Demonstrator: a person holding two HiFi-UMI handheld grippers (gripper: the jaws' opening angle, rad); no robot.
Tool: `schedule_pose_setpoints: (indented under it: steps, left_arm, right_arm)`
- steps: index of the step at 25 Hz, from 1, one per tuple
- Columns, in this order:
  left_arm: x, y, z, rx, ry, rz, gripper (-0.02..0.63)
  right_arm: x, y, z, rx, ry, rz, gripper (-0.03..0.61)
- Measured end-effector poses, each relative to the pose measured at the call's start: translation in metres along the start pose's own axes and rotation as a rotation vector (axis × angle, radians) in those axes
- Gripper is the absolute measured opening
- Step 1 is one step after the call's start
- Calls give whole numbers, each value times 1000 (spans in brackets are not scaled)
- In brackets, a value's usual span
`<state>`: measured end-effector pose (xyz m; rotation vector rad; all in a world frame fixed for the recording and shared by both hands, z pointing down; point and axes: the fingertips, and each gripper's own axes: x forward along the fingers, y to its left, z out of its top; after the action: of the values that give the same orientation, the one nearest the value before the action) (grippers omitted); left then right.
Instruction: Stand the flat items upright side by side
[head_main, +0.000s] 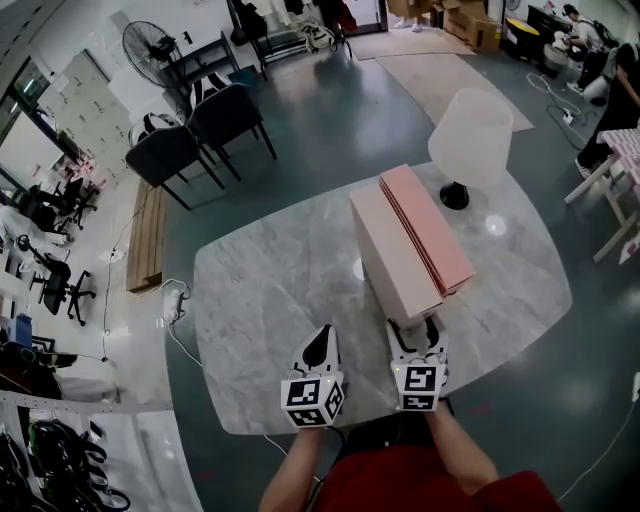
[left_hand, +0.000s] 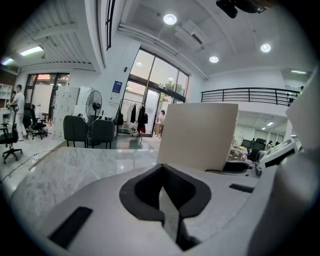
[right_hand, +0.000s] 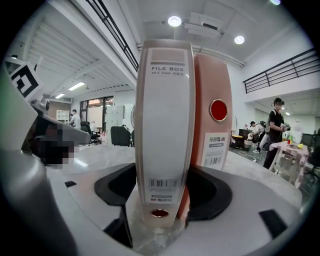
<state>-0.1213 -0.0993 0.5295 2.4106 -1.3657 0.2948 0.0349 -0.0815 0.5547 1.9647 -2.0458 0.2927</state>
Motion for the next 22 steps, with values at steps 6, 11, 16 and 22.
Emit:
schedule_pose_setpoints:
  steps: [6,11,16,22]
  left_arm:
    - [-9,-5,-4,3,-6,-5,3]
    - [-22,-13,-2,14,-28,2,3]
    - [-48,-24,2,49,-73,38,3]
    - [-76,-40,10,65,-126,104,3]
  right_arm:
    - [-15,0,-8,-3,8,-9,308]
    - [-34,-8,-9,-1,2,-18,308]
    - [-66,-14,-2,-3,-26,4,307]
    - [-100,-33,26,6,-111,61,258]
